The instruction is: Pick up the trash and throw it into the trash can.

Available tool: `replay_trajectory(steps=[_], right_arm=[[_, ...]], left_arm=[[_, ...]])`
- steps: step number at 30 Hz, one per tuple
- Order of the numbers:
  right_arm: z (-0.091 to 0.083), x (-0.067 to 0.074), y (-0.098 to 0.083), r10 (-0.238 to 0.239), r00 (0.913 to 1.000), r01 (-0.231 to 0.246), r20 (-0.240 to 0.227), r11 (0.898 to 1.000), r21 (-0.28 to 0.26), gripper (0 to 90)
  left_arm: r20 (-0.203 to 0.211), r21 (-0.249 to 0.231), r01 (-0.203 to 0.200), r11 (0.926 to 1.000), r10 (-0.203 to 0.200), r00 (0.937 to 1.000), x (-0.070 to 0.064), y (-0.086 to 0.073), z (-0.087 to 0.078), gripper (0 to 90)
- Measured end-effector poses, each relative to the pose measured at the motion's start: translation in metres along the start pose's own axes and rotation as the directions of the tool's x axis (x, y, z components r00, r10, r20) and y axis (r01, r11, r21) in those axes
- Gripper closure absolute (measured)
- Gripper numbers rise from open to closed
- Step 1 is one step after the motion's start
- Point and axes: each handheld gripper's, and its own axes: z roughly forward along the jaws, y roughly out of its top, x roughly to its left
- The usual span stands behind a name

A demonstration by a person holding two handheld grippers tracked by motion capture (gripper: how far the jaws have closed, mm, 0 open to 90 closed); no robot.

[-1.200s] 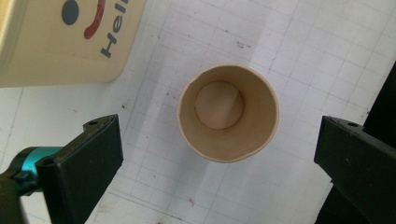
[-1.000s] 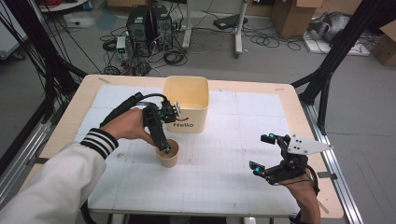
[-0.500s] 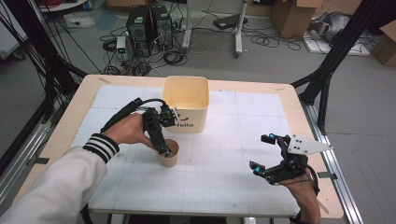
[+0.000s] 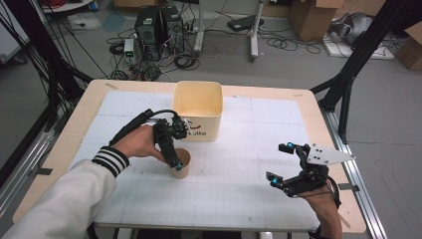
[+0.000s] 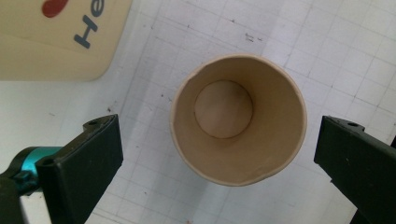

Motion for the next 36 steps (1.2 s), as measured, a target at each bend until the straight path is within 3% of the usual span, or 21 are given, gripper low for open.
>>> replay_trajectory(steps=[16, 36], right_arm=[[0.0, 0.0, 0.0, -0.002, 1.0, 0.002, 0.0, 1.0, 0.001, 0.2], [0.0, 0.0, 0.0, 0.002, 1.0, -0.002, 0.001, 1.0, 0.0, 0.2]], left_arm=[[0.015, 0.016, -0.008, 0.9998, 0.008, 0.9999, -0.006, -0.001, 0.017, 1.7], [-0.007, 0.031, -0.029, 0.9991, 0.03, 0.9995, -0.011, 0.0, 0.031, 1.7]])
